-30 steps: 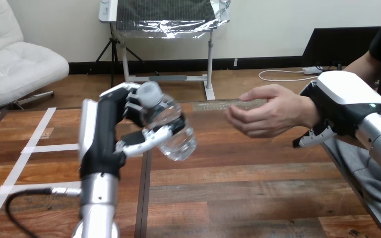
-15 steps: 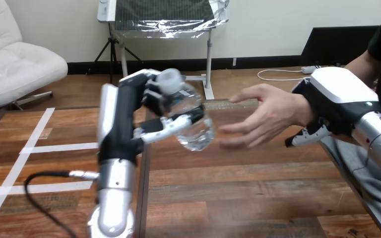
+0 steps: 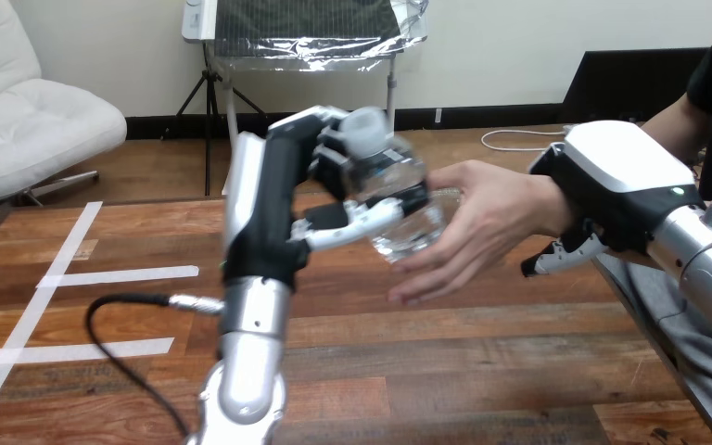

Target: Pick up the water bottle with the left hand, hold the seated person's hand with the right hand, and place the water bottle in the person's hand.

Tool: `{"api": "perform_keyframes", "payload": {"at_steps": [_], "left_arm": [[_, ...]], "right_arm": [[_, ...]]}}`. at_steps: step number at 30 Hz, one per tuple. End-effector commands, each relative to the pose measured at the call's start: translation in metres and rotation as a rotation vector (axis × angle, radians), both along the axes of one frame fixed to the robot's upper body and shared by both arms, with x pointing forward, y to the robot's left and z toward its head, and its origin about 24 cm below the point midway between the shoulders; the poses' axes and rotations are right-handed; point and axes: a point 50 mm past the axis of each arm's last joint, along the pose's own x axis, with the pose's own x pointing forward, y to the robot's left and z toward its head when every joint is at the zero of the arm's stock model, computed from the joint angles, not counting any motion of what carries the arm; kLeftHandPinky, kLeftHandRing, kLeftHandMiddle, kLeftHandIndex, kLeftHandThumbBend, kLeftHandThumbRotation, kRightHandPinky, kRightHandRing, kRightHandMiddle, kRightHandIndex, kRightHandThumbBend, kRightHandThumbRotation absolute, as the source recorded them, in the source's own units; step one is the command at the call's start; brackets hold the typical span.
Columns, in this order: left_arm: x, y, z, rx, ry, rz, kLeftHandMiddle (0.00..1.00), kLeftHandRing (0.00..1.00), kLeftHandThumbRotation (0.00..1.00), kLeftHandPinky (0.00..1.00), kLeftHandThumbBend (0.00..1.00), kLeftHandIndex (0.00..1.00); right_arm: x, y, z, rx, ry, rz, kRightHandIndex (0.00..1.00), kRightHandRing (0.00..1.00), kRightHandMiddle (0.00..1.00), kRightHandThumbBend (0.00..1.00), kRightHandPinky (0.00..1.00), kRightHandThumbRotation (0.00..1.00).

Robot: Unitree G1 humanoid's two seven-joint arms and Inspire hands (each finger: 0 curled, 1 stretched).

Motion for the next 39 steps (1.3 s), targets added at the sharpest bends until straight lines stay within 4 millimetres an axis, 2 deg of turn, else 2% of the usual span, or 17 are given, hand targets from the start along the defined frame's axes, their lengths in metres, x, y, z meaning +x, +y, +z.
{"api": "perform_keyframes", "payload": {"at_steps": [1,20,39], "left_arm": [[0.01,-0.019,0.03,-0.009,-0.101,-0.049,0.4,0.36,0.0,0.33,0.62,0.47],[0.009,-0.051,0.034,-0.034,-0.098,-0.127,0.41,0.36,0.0,0.33,0.62,0.48],[0.005,-0.069,0.033,-0.05,-0.092,-0.171,0.41,0.36,0.0,0.33,0.62,0.47]], "right_arm": [[0.002,0.008,0.036,0.011,-0.136,0.058,0.29,0.21,0.28,0.87,0.15,0.0],[-0.001,0.013,0.038,0.005,-0.144,0.083,0.29,0.2,0.27,0.87,0.15,0.0],[-0.004,0.013,0.038,-0.004,-0.162,0.1,0.28,0.19,0.26,0.86,0.13,0.0]]}}
